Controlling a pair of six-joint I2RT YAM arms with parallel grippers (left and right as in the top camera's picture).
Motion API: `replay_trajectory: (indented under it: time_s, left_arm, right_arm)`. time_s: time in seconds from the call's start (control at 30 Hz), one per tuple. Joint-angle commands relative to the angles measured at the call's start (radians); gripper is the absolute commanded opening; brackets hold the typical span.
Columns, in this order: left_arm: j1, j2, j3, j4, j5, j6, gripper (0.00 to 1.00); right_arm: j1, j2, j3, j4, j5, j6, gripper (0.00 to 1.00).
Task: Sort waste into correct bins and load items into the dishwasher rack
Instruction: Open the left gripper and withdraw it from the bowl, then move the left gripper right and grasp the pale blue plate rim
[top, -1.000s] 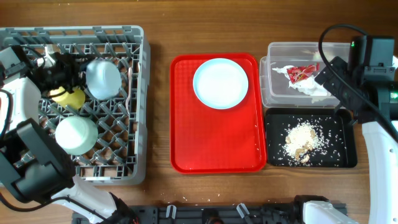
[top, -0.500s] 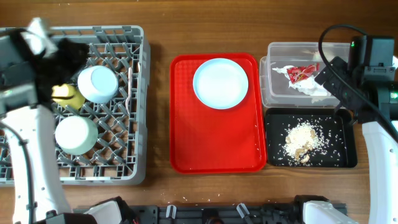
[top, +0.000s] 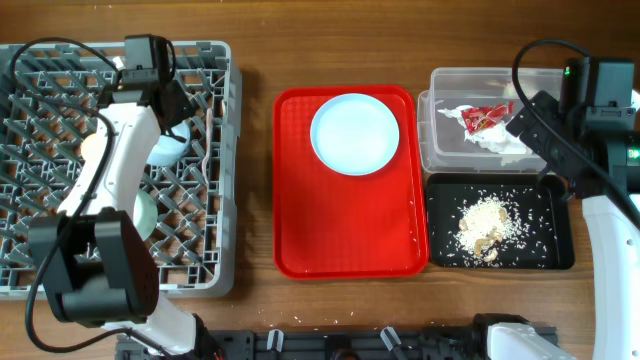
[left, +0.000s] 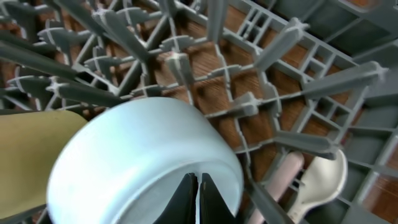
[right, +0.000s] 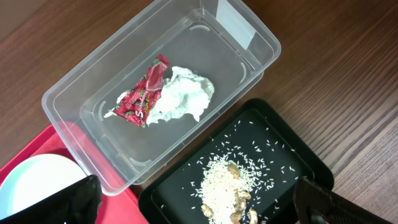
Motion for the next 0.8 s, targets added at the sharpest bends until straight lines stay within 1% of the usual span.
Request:
replay_trajectory:
  time_s: [0.0, 0.03, 0.07, 0.17, 0.23, 0.3, 0.37, 0.4, 0.47, 0.5, 0.53, 0.57, 0.6, 0.63, 0.67, 0.7, 0.77]
  left_arm:
    - [0.047, 0.006, -0.002, -0.016, -0.039, 0.005, 0.04]
    - [0.074, 0.006, -0.002, -0.032, -0.04, 0.0, 0.04]
    - [0.098, 0.006, -0.002, -0.046, -0.04, -0.03, 0.04]
    - [0.159, -0.005, -0.002, -0.092, -0.021, -0.151, 0.04]
    - [0.164, -0.048, -0.002, -0.095, 0.093, -0.154, 0.04]
    - [0.143, -0.131, -0.002, -0.092, 0.207, -0.153, 0.04]
    - [0.103, -0.228, -0.002, -0.078, 0.383, -0.153, 0.05]
    - [0.074, -0.275, -0.002, -0.068, 0.511, -0.153, 0.1]
    - [-0.006, -0.332, -0.002, -0.05, 0.717, -0.153, 0.29]
    - [-0.087, -0.337, -0.002, -0.041, 0.761, -0.153, 0.41]
    - [-0.187, -0.327, -0.002, -0.041, 0.761, -0.149, 0.65]
    - [-0.255, -0.314, -0.002, -0.032, 0.758, -0.15, 0.92]
    - [-0.318, -0.298, -0.002, -0.016, 0.737, -0.148, 0.94]
    - [-0.402, -0.269, -0.002, 0.019, 0.677, -0.145, 0.94]
    - [-0.518, -0.216, -0.002, 0.069, 0.549, -0.145, 0.94]
    - [-0.6, -0.166, -0.002, 0.112, 0.451, -0.145, 0.94]
    - [-0.727, -0.058, -0.002, 0.212, 0.293, -0.143, 0.94]
  right_arm:
    - [-0.003, 0.004, 0.004, 0.0, 0.026, 0.002, 1.0]
    - [-0.003, 0.004, 0.004, 0.0, 0.026, 0.002, 1.0]
    - [-0.003, 0.004, 0.004, 0.0, 0.026, 0.002, 1.0]
    - [-0.003, 0.004, 0.004, 0.0, 0.026, 0.002, 1.0]
    - [-0.003, 0.004, 0.004, 0.0, 0.026, 0.002, 1.0]
    - [-0.003, 0.004, 0.004, 0.0, 0.026, 0.002, 1.0]
    - [-0.003, 0.004, 0.004, 0.0, 0.026, 0.002, 1.0]
    - [-0.003, 0.004, 0.004, 0.0, 0.026, 0.002, 1.0]
    - [-0.003, 0.004, 0.004, 0.0, 0.026, 0.002, 1.0]
    - [-0.003, 0.004, 0.004, 0.0, 0.026, 0.002, 0.99]
    - [-0.003, 0.004, 0.004, 0.0, 0.026, 0.002, 1.0]
    - [-0.003, 0.004, 0.004, 0.0, 0.026, 0.002, 1.0]
    - [-0.003, 0.004, 0.004, 0.0, 0.026, 0.002, 1.0]
    - [-0.003, 0.004, 0.004, 0.0, 0.026, 0.002, 1.0]
    - [-0.003, 0.004, 0.004, 0.0, 0.026, 0.002, 1.0]
    - [-0.003, 0.004, 0.004, 0.0, 0.026, 0.002, 1.0]
    - [-0.003, 0.004, 0.004, 0.0, 0.026, 0.002, 1.0]
